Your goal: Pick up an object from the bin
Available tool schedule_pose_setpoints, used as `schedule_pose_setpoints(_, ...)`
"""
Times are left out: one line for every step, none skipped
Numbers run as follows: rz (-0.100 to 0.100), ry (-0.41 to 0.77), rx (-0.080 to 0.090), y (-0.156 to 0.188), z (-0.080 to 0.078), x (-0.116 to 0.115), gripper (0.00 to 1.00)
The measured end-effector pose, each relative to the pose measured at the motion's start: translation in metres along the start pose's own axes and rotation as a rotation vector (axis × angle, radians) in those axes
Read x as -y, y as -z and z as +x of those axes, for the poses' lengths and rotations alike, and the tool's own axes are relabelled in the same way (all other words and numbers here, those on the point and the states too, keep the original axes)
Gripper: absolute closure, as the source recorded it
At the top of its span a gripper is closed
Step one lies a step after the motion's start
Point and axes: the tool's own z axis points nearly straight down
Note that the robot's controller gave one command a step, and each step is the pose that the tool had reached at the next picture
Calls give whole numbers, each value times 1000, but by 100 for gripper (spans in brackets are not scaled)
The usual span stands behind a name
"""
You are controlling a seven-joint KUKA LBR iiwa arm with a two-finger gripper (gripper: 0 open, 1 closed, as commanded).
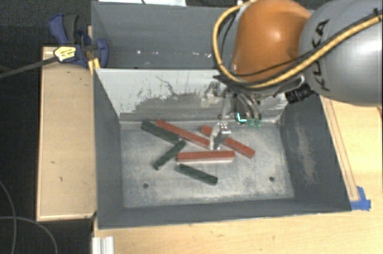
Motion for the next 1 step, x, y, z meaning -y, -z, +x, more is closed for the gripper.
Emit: schedule_pose_setpoints(-1, -3, 8, 4, -2, 1, 0)
